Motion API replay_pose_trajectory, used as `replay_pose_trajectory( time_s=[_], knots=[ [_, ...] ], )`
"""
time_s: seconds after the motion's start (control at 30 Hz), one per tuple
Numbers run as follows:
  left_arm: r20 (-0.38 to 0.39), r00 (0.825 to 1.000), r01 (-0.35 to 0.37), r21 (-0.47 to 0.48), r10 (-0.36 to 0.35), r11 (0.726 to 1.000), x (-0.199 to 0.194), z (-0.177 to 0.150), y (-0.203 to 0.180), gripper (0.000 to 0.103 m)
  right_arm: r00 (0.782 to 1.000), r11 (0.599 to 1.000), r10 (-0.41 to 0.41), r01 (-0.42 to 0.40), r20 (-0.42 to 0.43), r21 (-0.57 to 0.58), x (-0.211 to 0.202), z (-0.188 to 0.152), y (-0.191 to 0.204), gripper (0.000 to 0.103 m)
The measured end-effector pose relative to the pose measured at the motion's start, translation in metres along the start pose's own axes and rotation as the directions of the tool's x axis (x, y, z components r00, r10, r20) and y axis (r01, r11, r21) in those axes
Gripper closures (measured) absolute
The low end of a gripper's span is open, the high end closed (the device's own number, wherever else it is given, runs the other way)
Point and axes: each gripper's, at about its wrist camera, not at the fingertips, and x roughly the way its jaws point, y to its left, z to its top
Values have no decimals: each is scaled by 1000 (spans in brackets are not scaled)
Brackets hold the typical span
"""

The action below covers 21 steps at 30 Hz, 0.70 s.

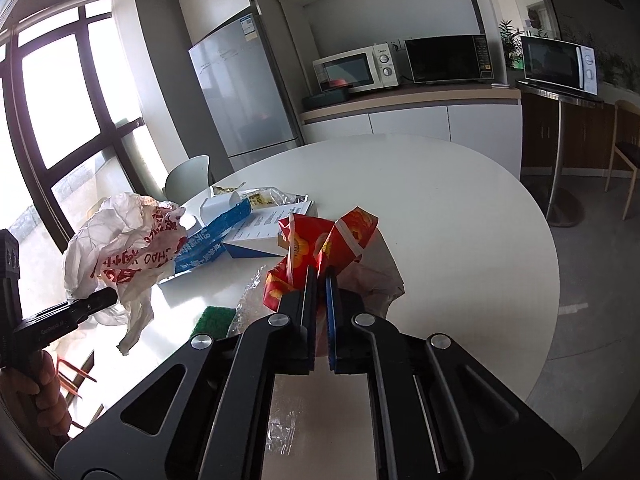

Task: Collect trash
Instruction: 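Grasp the white plastic bag with the left tool while the right tool grasps the red snack bag, then carry both bags down over the blue wastebasket with both tools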

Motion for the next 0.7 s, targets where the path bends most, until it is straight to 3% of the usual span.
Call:
replay_pose_trajectory(
  time_s=[0.3,0.7],
  knots=[
    [52,999,2,-2,-2,1000,-38,-3,-1,97,999,999,20,-19,45,-33,-38,6,12,100],
    [90,996,5,6,-6,1000,-82,-16,1,97,998,997,52,-50,45,-57,-74,-8,25,100]
  ],
)
